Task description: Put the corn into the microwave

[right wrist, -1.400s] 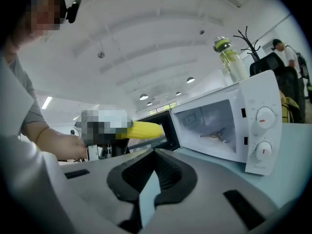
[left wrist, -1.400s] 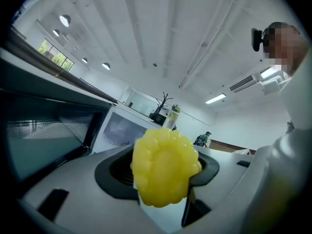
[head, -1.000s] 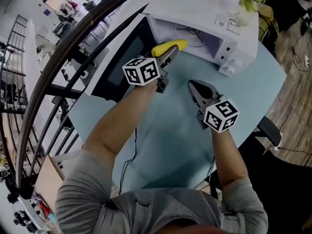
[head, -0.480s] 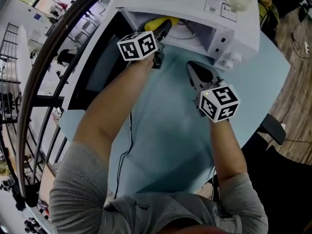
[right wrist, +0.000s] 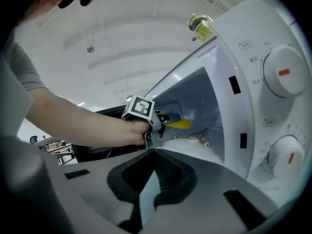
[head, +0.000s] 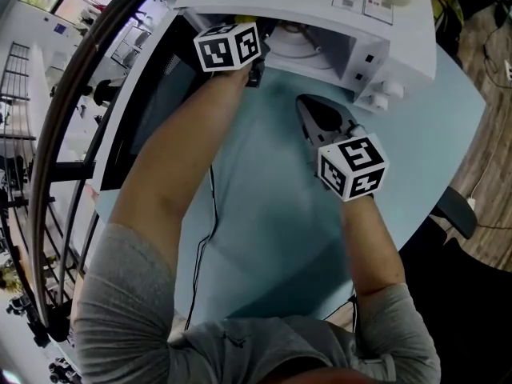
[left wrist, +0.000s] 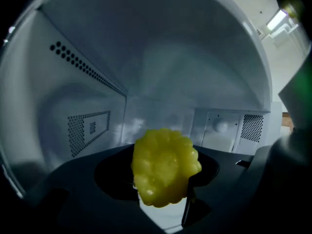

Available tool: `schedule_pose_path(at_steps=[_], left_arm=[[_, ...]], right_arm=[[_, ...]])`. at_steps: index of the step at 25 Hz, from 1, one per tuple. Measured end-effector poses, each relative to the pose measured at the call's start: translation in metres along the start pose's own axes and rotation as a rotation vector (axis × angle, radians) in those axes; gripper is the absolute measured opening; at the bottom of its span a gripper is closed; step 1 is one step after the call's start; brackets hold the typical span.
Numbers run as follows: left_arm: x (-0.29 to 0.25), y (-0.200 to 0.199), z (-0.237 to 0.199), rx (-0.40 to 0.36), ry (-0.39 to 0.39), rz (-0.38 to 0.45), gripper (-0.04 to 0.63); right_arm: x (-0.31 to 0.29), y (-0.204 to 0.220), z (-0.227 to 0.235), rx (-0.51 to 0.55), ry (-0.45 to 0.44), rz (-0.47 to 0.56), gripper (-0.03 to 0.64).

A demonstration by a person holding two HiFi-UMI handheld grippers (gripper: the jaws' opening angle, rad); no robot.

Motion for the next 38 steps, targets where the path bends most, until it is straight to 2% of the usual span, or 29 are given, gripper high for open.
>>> schedule_pose_path(at_steps=[3, 9, 32, 38], left_arm=[[-0.011, 0.0, -0.002, -0.062, -0.039, -0.037, 0.25], [-0.023, 0.003, -0.008, -0.118, -0.081, -0.068, 0.25], [-0.04, 0.017, -0.006, -0.158, -0.081, -0.106, 0.252], [-0.038, 0.025, -0.009, -0.161, -0.098, -0.176, 0.256]], right_arm=[[-0.002, 0.003, -0.004, 0.01, -0.003, 0.0, 0.017], [0.001, 0.006, -0.004, -0.006, -0.019, 0.006, 0.018], [0.013, 0.007, -0.004, -0.025, -0.031, 0.024, 0.017], [0.014, 0.008, -0.008, -0.024, -0.035, 0.018, 0.017]])
Point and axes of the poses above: the fingertips, and each gripper's own axes: x backward along the fingers, z to its right, y out of its underside, the point moved 3 cm from there along x, backward along the fingers, and after that the axes turned 14 degrees about -z, right-handed, at the moved point
